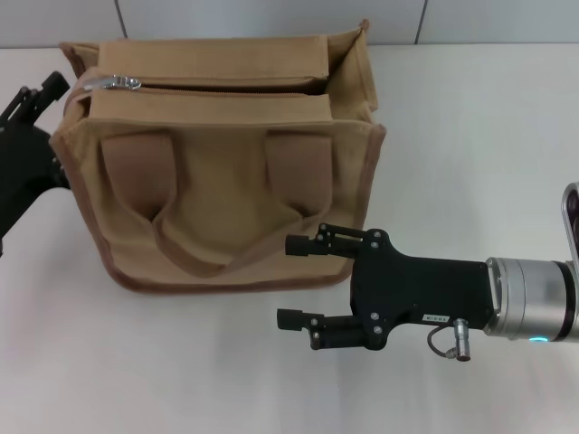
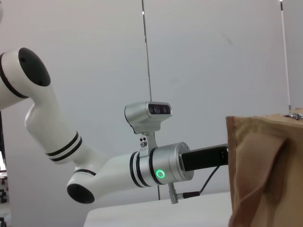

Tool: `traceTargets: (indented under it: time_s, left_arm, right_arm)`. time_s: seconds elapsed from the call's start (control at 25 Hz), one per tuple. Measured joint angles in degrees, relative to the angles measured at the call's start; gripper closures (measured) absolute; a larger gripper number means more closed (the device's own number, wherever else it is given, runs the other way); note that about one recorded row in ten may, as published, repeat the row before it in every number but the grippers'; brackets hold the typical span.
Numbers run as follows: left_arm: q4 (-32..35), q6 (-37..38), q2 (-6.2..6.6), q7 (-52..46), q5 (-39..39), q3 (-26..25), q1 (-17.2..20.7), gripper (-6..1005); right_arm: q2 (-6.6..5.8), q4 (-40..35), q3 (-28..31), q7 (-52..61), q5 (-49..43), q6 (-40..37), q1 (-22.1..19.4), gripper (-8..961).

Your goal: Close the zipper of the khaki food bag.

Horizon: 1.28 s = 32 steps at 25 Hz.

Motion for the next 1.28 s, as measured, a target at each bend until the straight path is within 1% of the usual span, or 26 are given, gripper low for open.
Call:
traceTargets:
  time_s: [0.12, 0.28, 0.32, 0.48, 1.12, 1.28]
  left_arm:
    - [-0.81, 0.11, -0.03, 0.02, -1.89, -0.01, -0.57, 266]
    - [-1.11, 2.38, -0.05, 0.44, -5.34, -0.03, -0.14, 269]
    - [-1.11, 2.38, -0.05, 0.44, -5.34, -0.03, -0.14, 270]
    - [-1.25, 6.26, -0.06, 0.61, -5.76, -0.45, 0.82, 273]
    - [-2.13, 4.78, -0.05, 0.58, -5.79, -0.08, 0.82, 285]
    - [-2.2, 5.0, -0.06, 0.56, -5.46, 0.09, 0.89, 435]
  right_arm:
    - [0.0, 0.01, -0.4, 0.0, 0.91, -0.02, -0.14, 203]
    - [0.0, 0.01, -0.37, 0.0, 1.04, 0.05, -0.26, 206]
    - [0.0, 0.02, -0.23, 0.0, 1.05, 0.18, -0.29, 206]
    - [0.0, 0.09, 0.11, 0.0, 1.09, 0.43, -0.35, 209]
    - [0.0, 0.1, 0.14, 0.0, 1.13, 0.47, -0.28, 220]
    - [0.0, 0.44, -0.13, 0.0, 2.37, 0.47, -0.38, 223]
